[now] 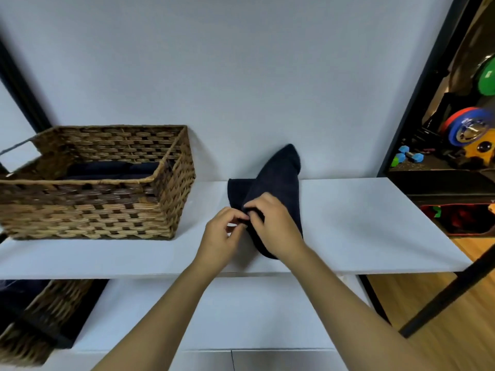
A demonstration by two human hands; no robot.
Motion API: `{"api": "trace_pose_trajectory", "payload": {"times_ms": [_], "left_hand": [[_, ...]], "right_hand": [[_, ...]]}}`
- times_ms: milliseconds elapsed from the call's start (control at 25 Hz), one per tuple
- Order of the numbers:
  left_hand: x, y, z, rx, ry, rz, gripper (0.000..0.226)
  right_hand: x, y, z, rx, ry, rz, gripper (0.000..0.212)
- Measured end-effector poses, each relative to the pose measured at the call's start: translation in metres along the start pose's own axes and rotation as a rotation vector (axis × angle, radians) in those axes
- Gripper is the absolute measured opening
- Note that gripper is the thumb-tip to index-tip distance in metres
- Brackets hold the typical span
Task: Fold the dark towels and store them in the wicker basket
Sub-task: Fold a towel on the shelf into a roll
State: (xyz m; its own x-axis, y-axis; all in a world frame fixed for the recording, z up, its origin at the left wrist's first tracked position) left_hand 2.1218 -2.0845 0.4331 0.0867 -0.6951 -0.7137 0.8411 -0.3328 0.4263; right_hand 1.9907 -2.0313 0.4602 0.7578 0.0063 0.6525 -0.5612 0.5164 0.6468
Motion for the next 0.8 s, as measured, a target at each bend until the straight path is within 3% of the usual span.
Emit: {"api": "trace_pose_trajectory", "payload": {"times_ms": [160, 320, 440, 600, 720, 800], "left_hand": [[0.014, 0.009, -0.008, -0.134, 0.169, -0.081, 0.018], [0.016, 0.005, -0.008, -0.097, 0.165, -0.072, 0.021], [0.015, 0.004, -0.003, -0.062, 0.112, -0.037, 0.034], [0.01, 0.002, 0.003, -0.041, -0.01, 0.058, 0.031], [0.005, 0.002, 0.007, -0.029, -0.069, 0.131, 0.024], [0.001, 0.007, 0.009, -0.05, -0.085, 0.182, 0.021]], "right_hand": [[-0.006, -0.017, -0.014, 0.013, -0.041, 0.12, 0.024], [-0.006, -0.014, -0.014, 0.023, -0.094, 0.194, 0.015], [-0.006, -0.01, -0.013, 0.016, -0.073, 0.161, 0.014], [0.0, -0.005, -0.012, -0.01, 0.04, 0.109, 0.017], [-0.002, -0.002, -0.015, 0.032, -0.056, 0.098, 0.014], [-0.007, -0.001, -0.019, 0.055, -0.105, -0.126, 0.021]]}}
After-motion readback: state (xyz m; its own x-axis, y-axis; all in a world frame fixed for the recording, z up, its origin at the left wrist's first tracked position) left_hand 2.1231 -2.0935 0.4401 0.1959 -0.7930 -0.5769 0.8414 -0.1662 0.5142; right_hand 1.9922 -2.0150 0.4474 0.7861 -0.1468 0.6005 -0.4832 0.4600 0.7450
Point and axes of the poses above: each hand's wrist, its own z-axis towards the middle knuckle, its own y-axis out of the back of the hand, x = y × z, the point moved 6 cm from there along z, towards the middle knuckle, and after that the axes turned 8 degrees about -y, right-handed, at the moved point
